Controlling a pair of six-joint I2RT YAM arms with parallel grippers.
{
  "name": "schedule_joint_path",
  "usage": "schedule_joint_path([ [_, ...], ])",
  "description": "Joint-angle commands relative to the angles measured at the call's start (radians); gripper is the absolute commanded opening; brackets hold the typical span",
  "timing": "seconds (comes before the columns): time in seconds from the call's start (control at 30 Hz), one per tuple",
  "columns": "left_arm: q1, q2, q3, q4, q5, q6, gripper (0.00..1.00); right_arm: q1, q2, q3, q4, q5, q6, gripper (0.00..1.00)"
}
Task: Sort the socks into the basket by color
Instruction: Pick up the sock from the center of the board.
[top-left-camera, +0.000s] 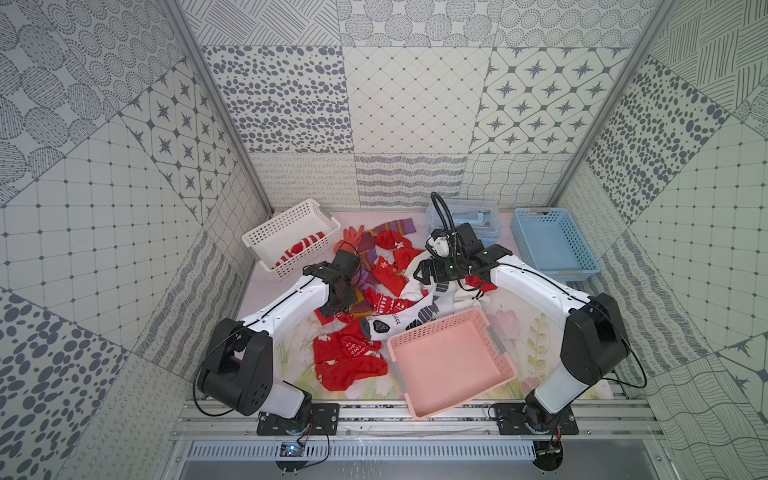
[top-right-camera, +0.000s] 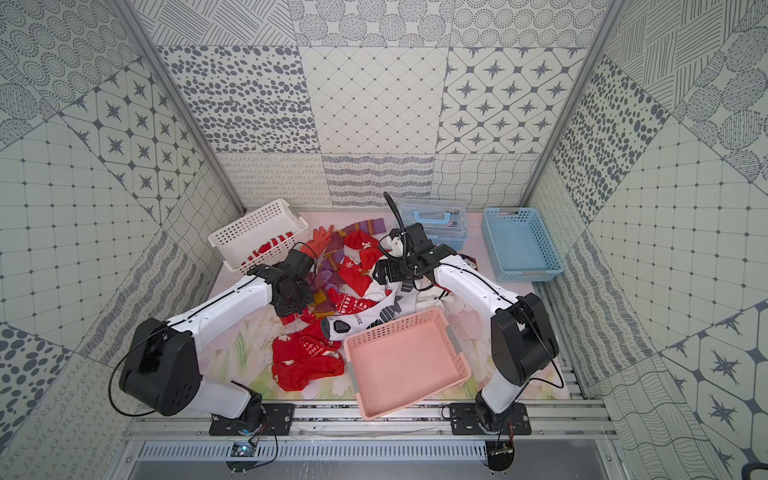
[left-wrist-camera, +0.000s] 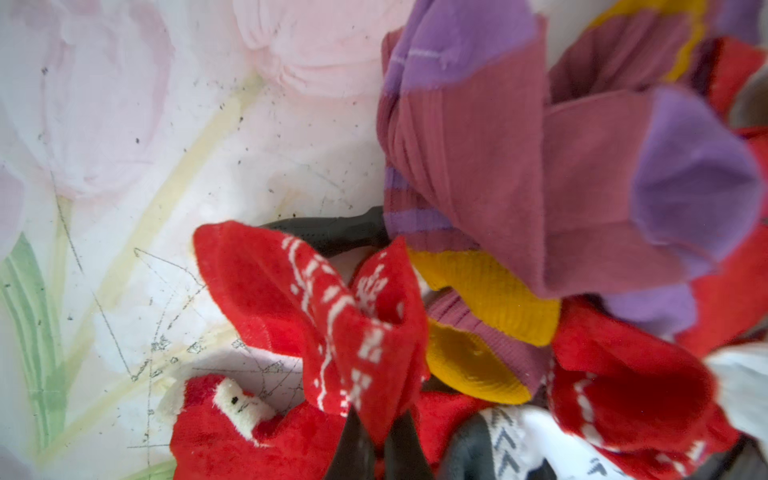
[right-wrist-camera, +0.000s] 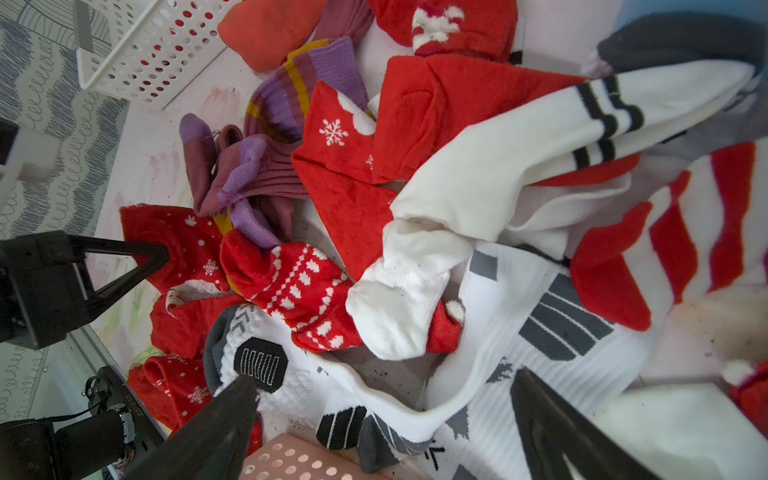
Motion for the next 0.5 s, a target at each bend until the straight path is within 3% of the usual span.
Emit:
schedule_joint_path([
  [0.0, -0.003, -0.053, 0.068, -0.082, -0.016, 0.072, 0.0, 0.006, 0.006, 0.01, 0.016, -0.013, -0.016, 0.98],
  [0.47, 0.031, -0.089, 0.292, -0.104, 0.03, 0.19, 0.0, 0.006, -0.009, 0.0, 0.022, -0.016, -0.005, 0.98],
])
